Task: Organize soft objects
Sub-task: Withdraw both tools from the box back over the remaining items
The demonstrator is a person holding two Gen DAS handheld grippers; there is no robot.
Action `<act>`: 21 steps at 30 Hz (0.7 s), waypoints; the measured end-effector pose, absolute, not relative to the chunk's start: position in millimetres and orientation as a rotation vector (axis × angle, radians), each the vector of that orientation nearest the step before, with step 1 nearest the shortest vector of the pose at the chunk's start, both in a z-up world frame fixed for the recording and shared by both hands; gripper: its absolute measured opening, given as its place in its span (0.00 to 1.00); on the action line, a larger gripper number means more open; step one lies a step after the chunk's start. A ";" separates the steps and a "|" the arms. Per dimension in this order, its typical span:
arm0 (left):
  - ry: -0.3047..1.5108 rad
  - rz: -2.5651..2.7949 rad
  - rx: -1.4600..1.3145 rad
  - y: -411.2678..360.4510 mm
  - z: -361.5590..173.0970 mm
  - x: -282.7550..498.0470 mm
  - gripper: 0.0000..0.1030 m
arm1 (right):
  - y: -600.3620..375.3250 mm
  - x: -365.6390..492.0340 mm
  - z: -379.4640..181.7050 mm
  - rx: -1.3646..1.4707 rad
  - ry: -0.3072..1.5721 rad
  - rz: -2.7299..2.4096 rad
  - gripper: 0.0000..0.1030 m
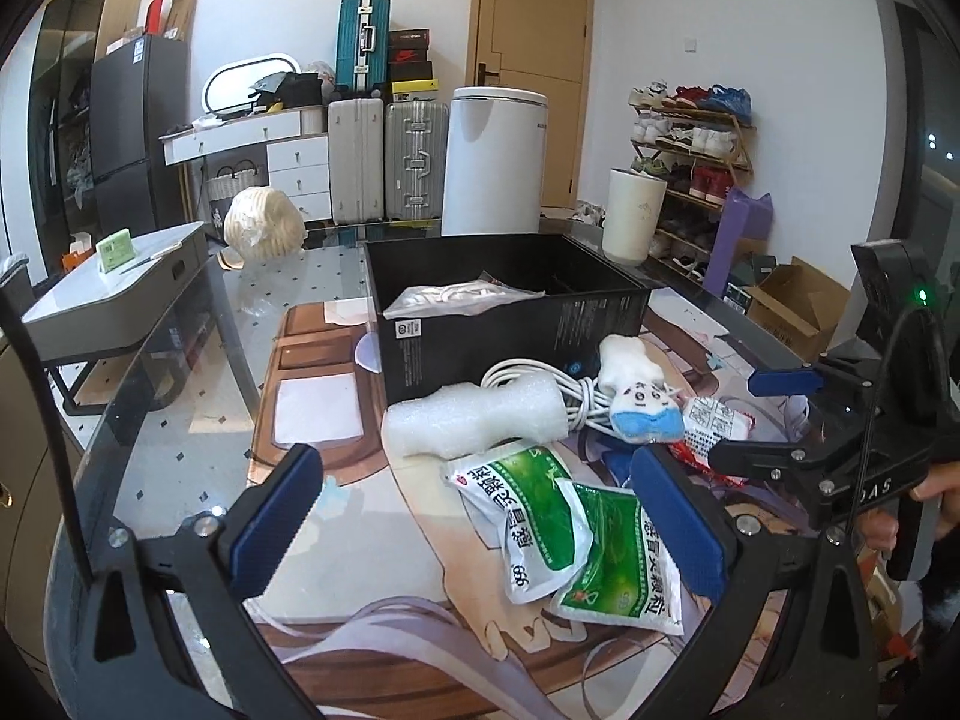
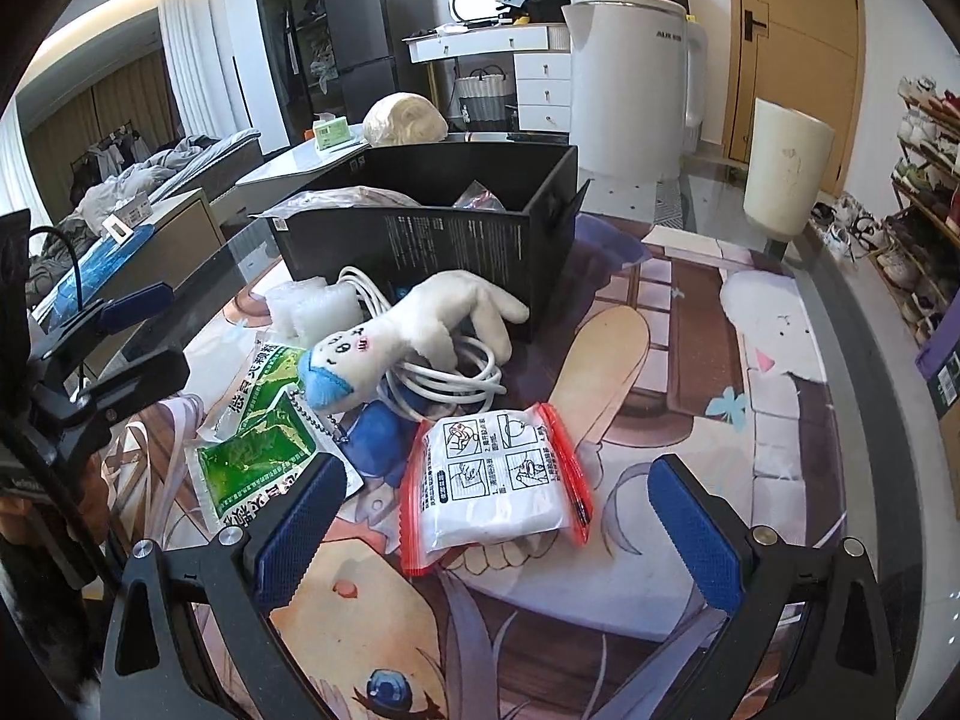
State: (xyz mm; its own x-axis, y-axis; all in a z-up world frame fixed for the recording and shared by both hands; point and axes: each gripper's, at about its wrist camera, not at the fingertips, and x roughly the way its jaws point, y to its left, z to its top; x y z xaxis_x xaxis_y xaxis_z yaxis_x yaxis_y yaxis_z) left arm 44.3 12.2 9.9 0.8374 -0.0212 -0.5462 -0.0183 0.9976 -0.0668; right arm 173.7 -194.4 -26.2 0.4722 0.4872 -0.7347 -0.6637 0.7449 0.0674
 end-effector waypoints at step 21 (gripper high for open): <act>0.649 -0.082 0.025 -14.9 1.7 41.6 1.00 | -183.4 174.7 -40.0 -0.293 0.851 0.727 0.98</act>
